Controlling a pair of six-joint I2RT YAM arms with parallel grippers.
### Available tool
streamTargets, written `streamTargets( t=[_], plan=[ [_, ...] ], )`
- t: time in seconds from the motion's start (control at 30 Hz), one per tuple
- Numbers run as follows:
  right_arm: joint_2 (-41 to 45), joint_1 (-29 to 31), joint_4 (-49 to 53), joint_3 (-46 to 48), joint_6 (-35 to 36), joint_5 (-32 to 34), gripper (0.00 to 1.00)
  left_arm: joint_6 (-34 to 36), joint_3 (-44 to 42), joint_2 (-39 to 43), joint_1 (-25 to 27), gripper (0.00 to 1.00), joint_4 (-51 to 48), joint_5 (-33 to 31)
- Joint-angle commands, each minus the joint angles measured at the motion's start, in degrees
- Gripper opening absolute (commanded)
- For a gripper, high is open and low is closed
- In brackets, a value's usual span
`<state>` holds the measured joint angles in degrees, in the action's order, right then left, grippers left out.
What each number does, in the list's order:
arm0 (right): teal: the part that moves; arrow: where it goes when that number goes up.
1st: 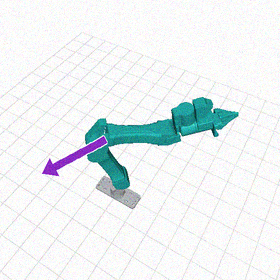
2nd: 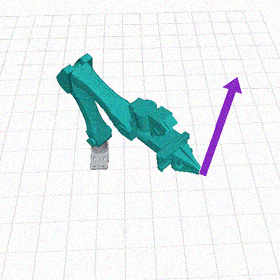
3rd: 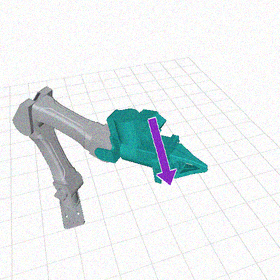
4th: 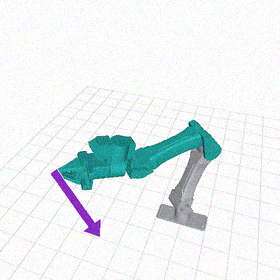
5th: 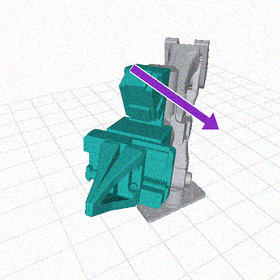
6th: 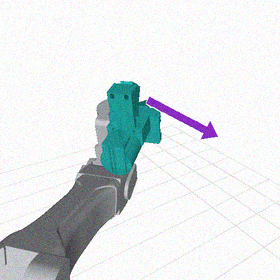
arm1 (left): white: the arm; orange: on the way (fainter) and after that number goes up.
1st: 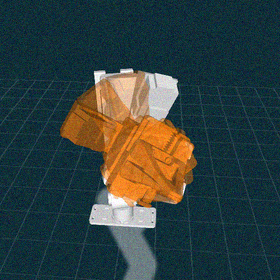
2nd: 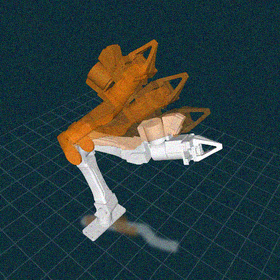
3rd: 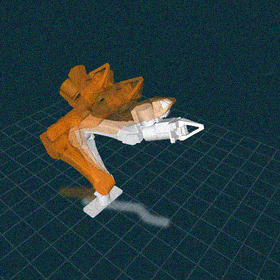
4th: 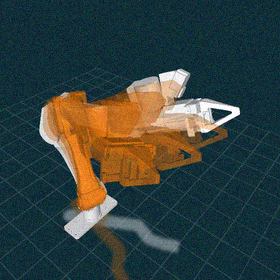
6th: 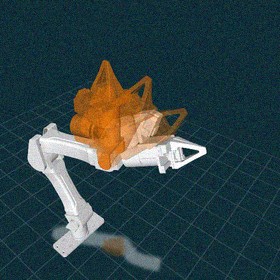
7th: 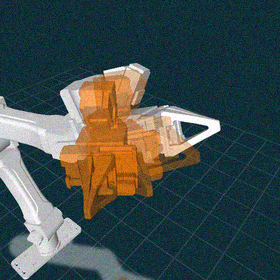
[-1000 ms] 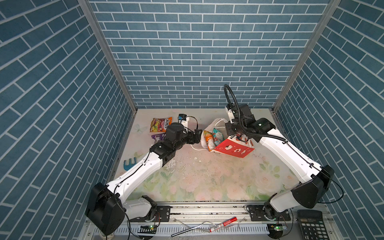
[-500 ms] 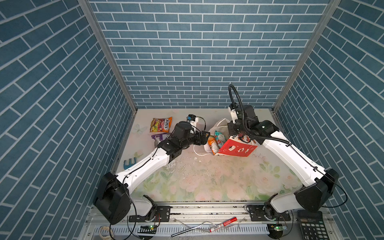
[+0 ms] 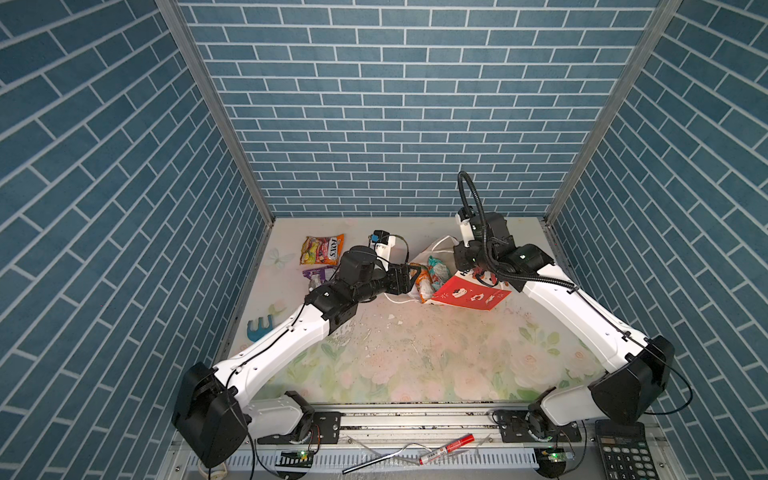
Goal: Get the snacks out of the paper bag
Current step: 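Move the left gripper to the bag mouth while the right gripper holds the bag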
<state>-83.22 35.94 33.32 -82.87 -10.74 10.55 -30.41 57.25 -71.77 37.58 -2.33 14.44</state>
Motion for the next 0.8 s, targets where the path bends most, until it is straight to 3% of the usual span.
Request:
streamTargets(
  t=[0.0,0.23,0.47,0.6,0.77],
  plan=[
    [2.59,-0.16,-5.45,-0.92,-2.27,1.15,0.0,0.5,-1.45,-0.59,0.3,0.73,-1.12,-1.12],
    [2.53,-0.13,-5.9,-0.96,-2.79,0.34,0.0,3.63,0.47,-3.76,0.3,0.74,-2.0,-2.73],
    [3.37,-0.17,-5.54,-0.24,-3.43,1.51,0.0,10.78,4.32,-6.21,0.21,0.78,-1.7,-9.25],
    [4.4,-0.17,-7.31,1.14,-4.19,2.11,0.0,10.49,4.53,-6.22,0.12,0.78,-0.51,-6.96],
    [5.17,-0.14,-9.71,1.93,-4.95,1.29,0.0,5.29,2.7,-7.53,0.12,0.74,4.07,-0.96]
  ],
)
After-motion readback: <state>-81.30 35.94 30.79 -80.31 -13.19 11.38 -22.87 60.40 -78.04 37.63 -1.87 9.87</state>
